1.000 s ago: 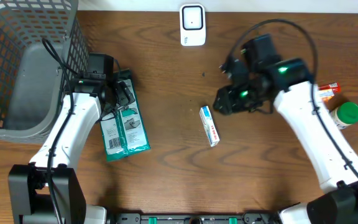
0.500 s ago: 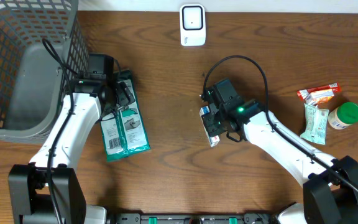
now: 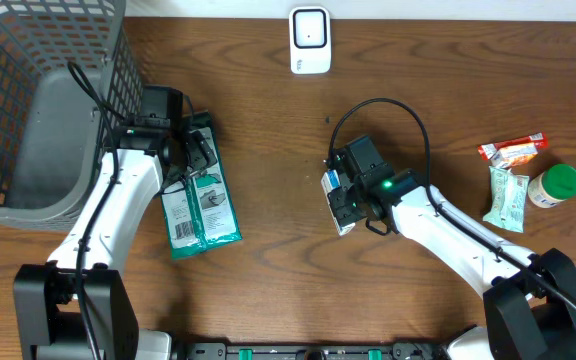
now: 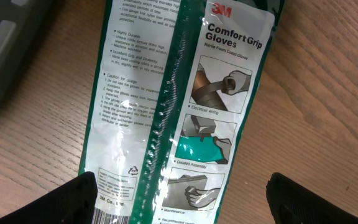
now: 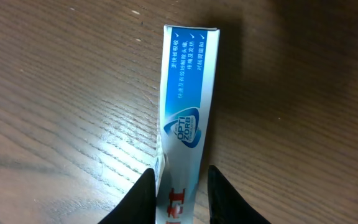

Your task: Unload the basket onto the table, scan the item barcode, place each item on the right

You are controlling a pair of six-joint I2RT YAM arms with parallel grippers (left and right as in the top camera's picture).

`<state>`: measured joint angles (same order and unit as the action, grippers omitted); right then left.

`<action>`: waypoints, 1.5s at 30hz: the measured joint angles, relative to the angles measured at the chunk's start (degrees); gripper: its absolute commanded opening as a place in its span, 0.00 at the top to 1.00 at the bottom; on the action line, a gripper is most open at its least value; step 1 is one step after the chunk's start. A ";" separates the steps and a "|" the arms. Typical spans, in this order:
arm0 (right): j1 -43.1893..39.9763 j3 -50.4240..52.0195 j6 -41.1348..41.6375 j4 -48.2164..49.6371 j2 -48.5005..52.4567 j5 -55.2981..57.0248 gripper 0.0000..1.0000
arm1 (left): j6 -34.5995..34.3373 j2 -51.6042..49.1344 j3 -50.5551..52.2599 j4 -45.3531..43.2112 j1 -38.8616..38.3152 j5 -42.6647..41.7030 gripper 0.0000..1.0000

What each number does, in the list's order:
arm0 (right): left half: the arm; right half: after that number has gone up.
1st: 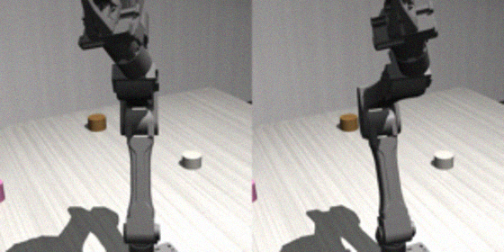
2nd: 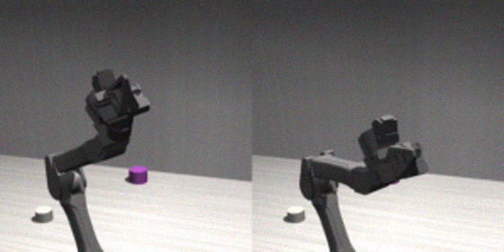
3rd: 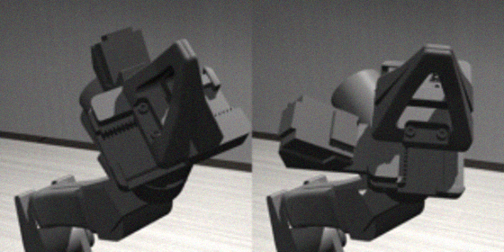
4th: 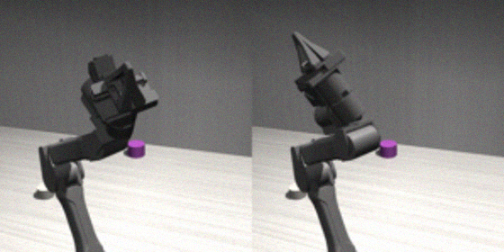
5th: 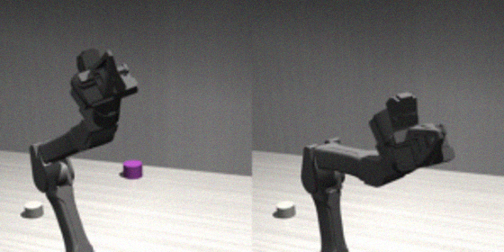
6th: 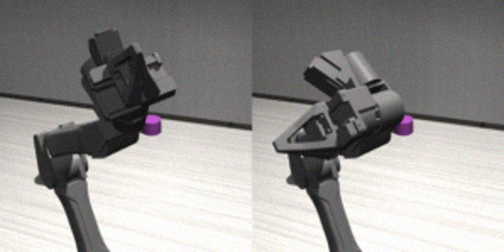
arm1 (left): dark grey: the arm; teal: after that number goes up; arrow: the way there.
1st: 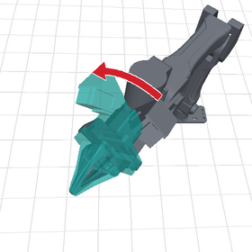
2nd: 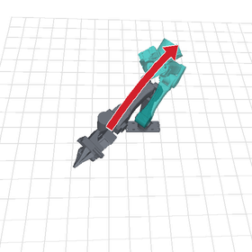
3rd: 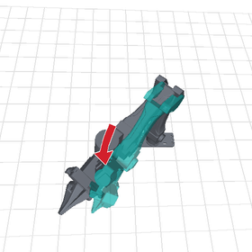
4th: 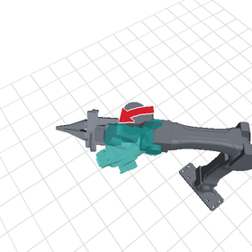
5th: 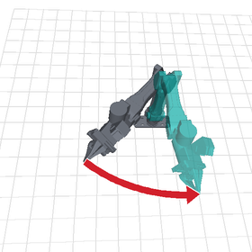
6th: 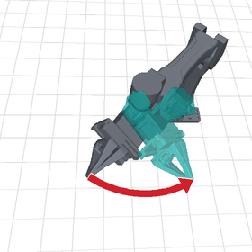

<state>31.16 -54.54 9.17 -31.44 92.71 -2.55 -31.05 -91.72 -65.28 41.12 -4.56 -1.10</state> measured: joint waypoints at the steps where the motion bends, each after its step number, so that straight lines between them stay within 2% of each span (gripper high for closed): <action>1: 0.00 0.17 0.00 0.15 0.00 0.00 0.76 | 0.00 0.00 0.00 0.00 0.00 0.00 0.12; 5: 0.00 1.49 0.42 0.74 0.00 0.00 0.76 | 0.00 0.00 0.00 0.00 0.00 0.00 0.12; 9: 0.92 2.34 1.05 1.77 0.00 -0.59 0.85 | 0.00 0.00 0.00 0.00 0.00 0.00 0.12; 21: 1.70 2.34 1.09 2.03 0.00 -2.03 0.88 | 0.00 0.00 0.00 0.00 0.00 0.00 0.12; 26: 1.25 0.31 1.14 -1.44 -0.15 -5.75 0.93 | 0.00 0.00 0.00 -0.02 0.00 0.00 0.12; 32: -3.41 -18.45 1.95 -22.25 -1.29 -12.11 0.92 | 0.00 0.00 0.02 -0.02 0.00 0.02 0.12; 36: -6.14 -29.83 2.21 -30.67 -2.03 -16.81 0.90 | 0.00 0.00 0.02 0.00 0.00 0.00 0.12; 39: -8.90 -35.50 2.34 -33.94 -2.62 -21.03 0.90 | 0.00 0.00 0.02 0.00 0.00 0.00 0.12; 45: -16.17 -37.35 2.23 -34.73 -2.84 -32.79 0.92 | 0.00 0.00 0.02 0.00 0.00 0.00 0.12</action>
<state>14.98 -91.90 11.40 -66.17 89.86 -35.33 -31.05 -91.72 -65.25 41.12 -4.56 -1.10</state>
